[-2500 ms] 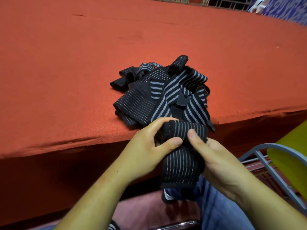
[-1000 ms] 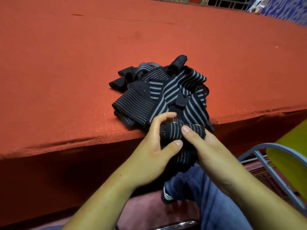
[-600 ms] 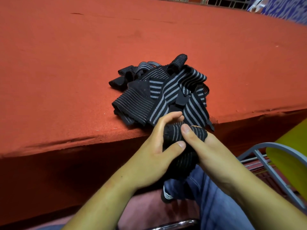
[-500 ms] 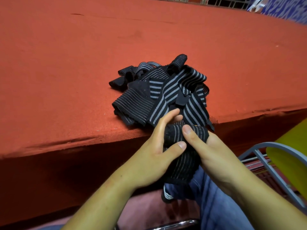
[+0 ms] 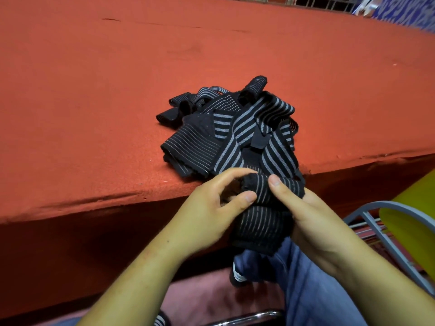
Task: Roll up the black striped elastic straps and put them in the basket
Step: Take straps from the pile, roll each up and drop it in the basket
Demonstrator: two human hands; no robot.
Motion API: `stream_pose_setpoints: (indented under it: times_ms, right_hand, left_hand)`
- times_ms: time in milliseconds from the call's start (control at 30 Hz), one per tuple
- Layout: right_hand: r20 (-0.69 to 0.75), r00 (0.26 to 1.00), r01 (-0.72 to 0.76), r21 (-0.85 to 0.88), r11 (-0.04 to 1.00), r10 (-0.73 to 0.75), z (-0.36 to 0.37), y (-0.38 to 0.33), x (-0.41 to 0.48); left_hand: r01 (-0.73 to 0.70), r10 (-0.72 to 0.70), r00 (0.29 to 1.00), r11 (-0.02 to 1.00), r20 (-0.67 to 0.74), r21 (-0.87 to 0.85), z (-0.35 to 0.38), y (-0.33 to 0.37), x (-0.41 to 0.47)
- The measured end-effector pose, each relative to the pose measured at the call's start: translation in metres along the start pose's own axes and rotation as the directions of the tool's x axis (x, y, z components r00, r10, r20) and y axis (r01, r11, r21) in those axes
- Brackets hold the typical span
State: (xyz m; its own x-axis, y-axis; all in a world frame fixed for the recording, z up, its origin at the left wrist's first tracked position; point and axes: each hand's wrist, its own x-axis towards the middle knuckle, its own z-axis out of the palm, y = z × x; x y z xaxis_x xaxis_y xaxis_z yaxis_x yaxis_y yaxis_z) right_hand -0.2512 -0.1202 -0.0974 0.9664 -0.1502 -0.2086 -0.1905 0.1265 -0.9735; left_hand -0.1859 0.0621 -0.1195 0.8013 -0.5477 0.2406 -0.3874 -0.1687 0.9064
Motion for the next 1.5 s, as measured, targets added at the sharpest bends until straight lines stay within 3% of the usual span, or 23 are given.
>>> stream_pose_setpoints:
  times_ms: [133, 267, 433, 567, 667, 933, 1167, 1300, 1500]
  right_hand:
    - [0.073, 0.988, -0.139, 0.076, 0.987, 0.133, 0.001, -0.004, 0.000]
    - [0.098, 0.979, -0.190, 0.125, 0.974, 0.178, -0.001, -0.005, -0.001]
    - [0.077, 0.983, -0.175, 0.145, 0.974, 0.165, -0.002, -0.006, 0.000]
    - [0.060, 0.991, -0.124, 0.168, 0.978, 0.115, -0.005, -0.002, 0.004]
    - [0.072, 0.994, -0.091, 0.136, 0.987, 0.082, -0.001, -0.001, 0.002]
    - [0.047, 0.999, -0.009, 0.020, 1.000, 0.008, 0.009, 0.003, 0.003]
    - [-0.034, 0.995, 0.090, -0.157, 0.983, -0.097, 0.004, 0.008, 0.004]
    - [-0.008, 0.993, 0.111, -0.172, 0.979, -0.114, 0.002, 0.008, 0.004]
    - [-0.025, 0.993, 0.111, -0.163, 0.980, -0.116, 0.001, 0.012, 0.004]
  left_hand:
    - [-0.026, 0.026, 0.999, 1.000, -0.025, 0.003, -0.002, -0.003, 0.001]
    - [0.009, -0.011, 1.000, 0.997, -0.024, -0.073, -0.002, -0.001, 0.001]
    - [0.093, -0.094, 0.996, 0.968, 0.005, -0.235, 0.000, -0.004, 0.001]
    - [0.297, -0.246, 0.953, 0.869, 0.177, -0.395, 0.003, -0.003, 0.002]
    - [0.339, -0.273, 0.939, 0.833, 0.208, -0.438, 0.009, -0.005, 0.001]
    - [0.261, -0.235, 0.965, 0.886, 0.113, -0.384, 0.019, 0.003, -0.002]
    - [0.283, -0.243, 0.955, 0.917, 0.170, -0.281, 0.011, 0.000, -0.001]
    - [0.242, -0.222, 0.968, 0.948, 0.118, -0.207, 0.002, 0.001, 0.000]
    - [0.234, -0.212, 0.971, 0.938, 0.109, -0.255, 0.001, -0.004, 0.002]
